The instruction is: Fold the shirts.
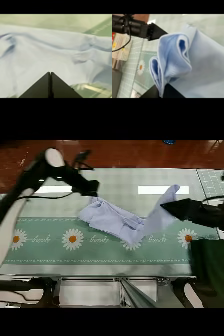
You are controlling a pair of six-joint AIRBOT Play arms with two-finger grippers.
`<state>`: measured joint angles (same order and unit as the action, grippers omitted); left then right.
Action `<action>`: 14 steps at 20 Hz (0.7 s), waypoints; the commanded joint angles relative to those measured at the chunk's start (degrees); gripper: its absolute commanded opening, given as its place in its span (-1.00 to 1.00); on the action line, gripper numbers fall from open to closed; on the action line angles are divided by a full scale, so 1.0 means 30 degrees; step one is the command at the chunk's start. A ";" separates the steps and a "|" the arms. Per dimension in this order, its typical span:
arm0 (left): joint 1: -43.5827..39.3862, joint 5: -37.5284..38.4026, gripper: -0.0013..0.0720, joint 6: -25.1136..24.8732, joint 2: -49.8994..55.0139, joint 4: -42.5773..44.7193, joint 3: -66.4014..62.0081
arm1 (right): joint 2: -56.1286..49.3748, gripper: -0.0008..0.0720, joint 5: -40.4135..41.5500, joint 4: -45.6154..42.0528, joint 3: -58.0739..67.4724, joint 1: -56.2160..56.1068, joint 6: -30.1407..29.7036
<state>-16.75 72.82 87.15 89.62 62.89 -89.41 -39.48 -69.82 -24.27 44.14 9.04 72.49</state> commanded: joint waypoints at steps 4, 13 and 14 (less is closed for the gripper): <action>0.4765 -0.4197 -0.90 -0.0029 -1.0994 0.1195 1.0295 | -0.7956 -0.92 0.4932 0.0444 0.3985 -0.7468 -0.0838; 0.4386 -0.5799 -0.89 -0.0029 -1.8651 -0.2521 1.7988 | -1.8615 -0.92 0.5253 0.0933 1.1963 -1.1351 0.0612; 0.4167 -0.5770 -0.90 -0.0029 -1.8571 -0.2521 1.8032 | -1.9249 -0.92 0.5377 0.0933 1.2495 -1.1555 0.0845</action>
<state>-3.42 56.36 87.24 36.82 58.22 -38.74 -90.24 -54.65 -22.04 76.12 -22.96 73.25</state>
